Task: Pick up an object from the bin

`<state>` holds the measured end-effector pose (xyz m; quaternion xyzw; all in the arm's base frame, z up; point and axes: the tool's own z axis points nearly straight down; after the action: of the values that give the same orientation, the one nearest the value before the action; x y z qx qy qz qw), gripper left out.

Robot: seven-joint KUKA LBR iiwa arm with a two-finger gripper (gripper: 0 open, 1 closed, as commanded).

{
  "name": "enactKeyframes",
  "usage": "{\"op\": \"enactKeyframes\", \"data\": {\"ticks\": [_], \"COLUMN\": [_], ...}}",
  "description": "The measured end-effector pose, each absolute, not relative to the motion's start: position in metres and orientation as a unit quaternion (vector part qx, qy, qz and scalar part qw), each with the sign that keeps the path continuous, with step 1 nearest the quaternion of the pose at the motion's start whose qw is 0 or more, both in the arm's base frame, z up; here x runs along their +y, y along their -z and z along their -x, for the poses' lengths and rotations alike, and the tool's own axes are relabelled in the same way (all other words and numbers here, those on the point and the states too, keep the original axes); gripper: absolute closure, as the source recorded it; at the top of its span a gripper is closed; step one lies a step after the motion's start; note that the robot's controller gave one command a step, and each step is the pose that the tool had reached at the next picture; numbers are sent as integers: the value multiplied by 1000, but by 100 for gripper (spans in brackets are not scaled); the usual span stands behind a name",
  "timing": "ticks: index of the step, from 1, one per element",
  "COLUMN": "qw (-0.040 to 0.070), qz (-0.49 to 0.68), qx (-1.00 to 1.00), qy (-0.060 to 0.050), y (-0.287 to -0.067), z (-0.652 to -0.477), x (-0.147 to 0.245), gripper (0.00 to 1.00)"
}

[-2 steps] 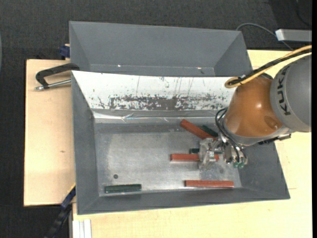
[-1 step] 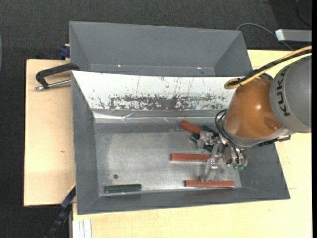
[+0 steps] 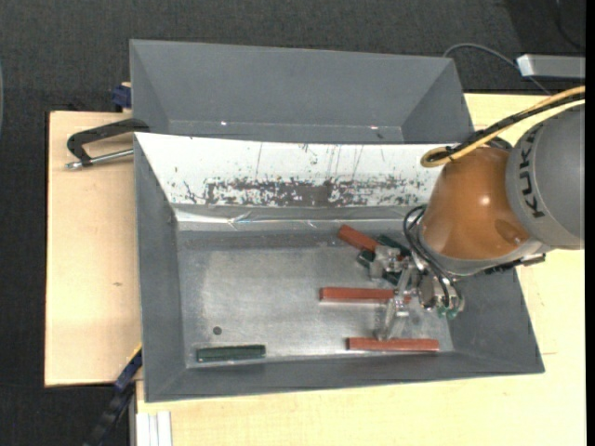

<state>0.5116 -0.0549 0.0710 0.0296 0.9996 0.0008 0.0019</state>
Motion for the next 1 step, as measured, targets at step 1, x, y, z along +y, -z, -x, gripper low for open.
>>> {"op": "enactKeyframes", "data": {"ticks": [1], "qw": [0], "qz": [18], "qx": [1000], "qy": [-1], "y": [-81], "z": [-502], "x": [-19], "gripper": [100]}}
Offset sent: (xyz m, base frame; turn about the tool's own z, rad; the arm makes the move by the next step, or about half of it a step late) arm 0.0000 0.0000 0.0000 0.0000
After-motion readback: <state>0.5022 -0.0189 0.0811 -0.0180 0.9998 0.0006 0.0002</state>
